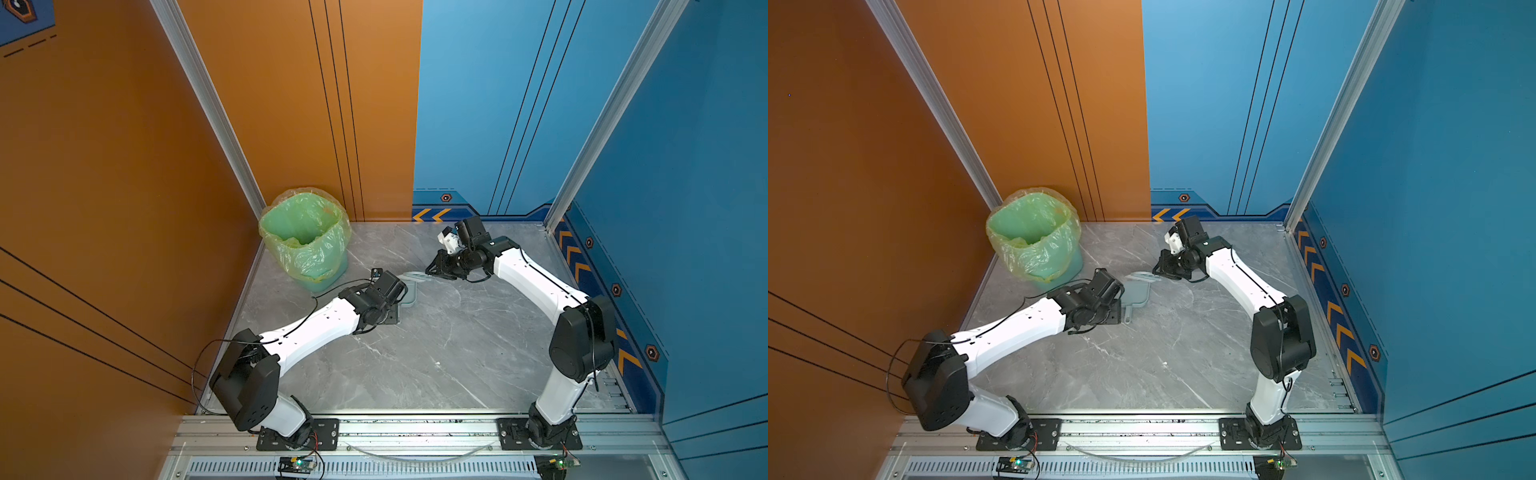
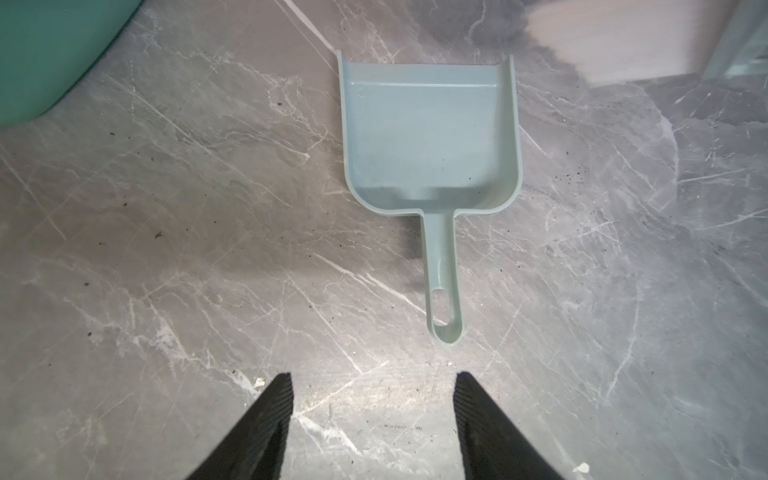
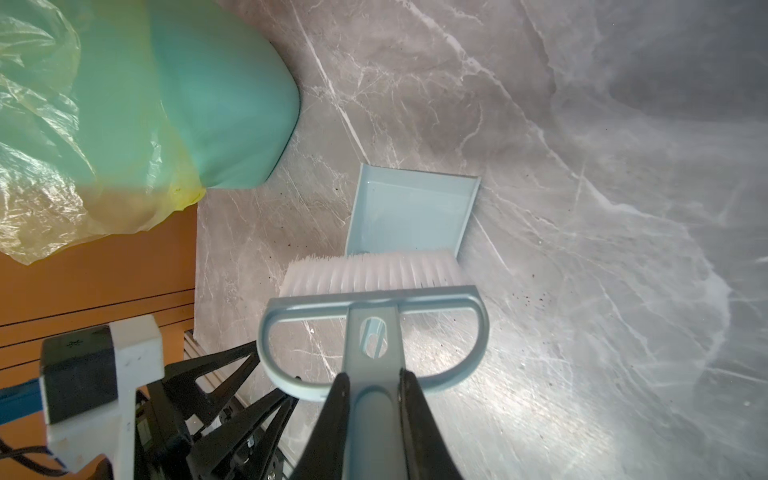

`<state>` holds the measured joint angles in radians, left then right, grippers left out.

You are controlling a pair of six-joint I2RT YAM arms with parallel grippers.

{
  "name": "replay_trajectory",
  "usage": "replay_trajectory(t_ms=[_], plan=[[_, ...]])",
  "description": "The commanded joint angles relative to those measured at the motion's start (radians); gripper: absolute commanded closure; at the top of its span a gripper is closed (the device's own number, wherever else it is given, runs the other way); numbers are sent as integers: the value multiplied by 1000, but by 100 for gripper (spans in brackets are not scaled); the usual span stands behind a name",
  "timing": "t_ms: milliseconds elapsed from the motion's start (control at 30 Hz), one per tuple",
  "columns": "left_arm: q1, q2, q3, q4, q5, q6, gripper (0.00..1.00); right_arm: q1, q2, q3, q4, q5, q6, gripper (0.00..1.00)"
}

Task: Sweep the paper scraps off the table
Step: 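Lower the brush beside the dustpan and open the right gripper while the left gripper withdraws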

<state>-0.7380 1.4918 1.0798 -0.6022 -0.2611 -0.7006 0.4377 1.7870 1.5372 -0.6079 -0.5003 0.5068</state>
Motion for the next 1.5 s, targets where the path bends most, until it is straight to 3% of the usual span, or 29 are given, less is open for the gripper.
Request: replay_trajectory(t_ms=[0, 233, 733, 1233, 1467], plan=[[-2, -33, -25, -28, -19, -13, 36, 37, 14, -25, 111, 49, 3, 100], [5, -74, -43, -33, -24, -15, 35, 77, 28, -60, 179, 95, -16, 100], [21, -80, -98, -33, -15, -19, 33, 82, 97, -74, 205, 71, -2, 100], [32, -62, -98, -33, -6, -16, 30, 109, 123, -77, 171, 145, -44, 94], [36, -63, -98, -33, -4, -14, 28, 132, 116, -78, 142, 196, -74, 83]])
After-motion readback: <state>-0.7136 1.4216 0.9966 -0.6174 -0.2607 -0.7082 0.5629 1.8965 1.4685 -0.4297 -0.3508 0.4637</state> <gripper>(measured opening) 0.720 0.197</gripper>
